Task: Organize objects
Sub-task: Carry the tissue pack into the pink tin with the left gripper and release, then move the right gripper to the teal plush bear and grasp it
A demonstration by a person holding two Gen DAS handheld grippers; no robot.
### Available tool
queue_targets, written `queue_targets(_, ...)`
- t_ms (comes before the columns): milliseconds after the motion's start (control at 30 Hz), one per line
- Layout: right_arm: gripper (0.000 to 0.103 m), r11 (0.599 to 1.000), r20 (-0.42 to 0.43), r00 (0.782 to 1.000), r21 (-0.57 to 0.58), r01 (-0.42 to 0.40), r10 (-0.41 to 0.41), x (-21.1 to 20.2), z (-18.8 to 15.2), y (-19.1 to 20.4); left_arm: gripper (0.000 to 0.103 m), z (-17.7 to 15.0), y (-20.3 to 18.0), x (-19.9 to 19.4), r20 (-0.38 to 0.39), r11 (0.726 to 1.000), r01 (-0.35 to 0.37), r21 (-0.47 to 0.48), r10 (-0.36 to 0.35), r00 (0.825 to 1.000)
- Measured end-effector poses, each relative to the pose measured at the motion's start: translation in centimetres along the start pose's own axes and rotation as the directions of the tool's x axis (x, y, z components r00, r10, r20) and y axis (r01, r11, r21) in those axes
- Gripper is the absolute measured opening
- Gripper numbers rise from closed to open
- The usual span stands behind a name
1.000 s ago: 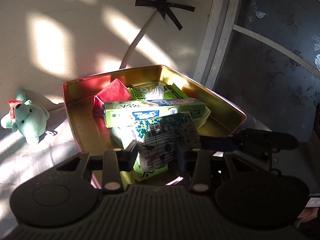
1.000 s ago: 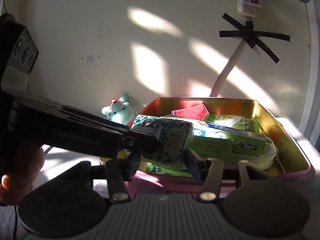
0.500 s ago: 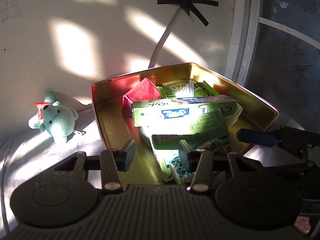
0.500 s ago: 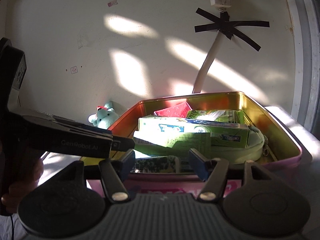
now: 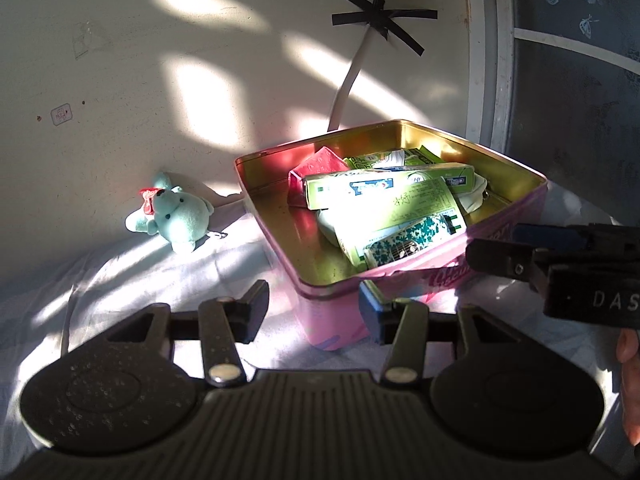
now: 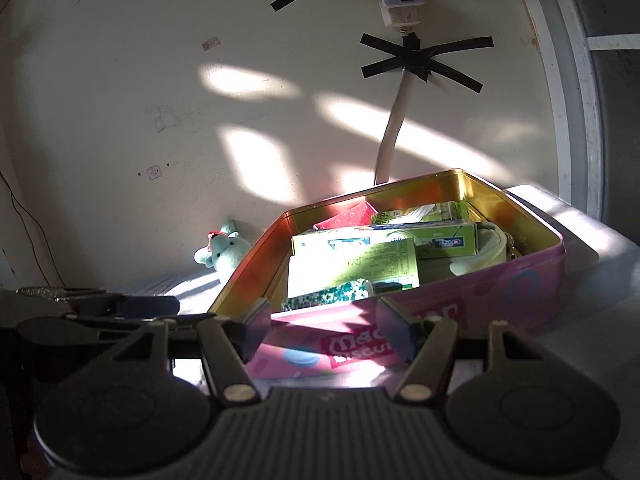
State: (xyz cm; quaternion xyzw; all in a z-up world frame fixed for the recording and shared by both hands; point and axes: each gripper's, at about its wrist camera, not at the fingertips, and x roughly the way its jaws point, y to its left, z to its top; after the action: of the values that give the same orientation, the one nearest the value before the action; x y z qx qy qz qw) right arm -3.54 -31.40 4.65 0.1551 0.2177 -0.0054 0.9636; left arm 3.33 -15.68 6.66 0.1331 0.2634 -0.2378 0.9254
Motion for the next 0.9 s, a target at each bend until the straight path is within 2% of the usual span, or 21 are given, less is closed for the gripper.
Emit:
queue_targets(467,0.061,0.993,-0.084,0.995,-0.094,-0.069,0.061,1.0,-1.9,7.4,0.056,-4.3,6.4,-1.4,-0.007,0.990,-0.123,-0.065,0.123,0.992)
queue_targets(900,0.061,0.964,-0.188,0.976,-0.215,-0.154,0.114,4.6,-3.4,15.0,0.058,-7.3,14.0,-0.6,-0.053,0.957,-0.246,-0.156,0.241,0.969)
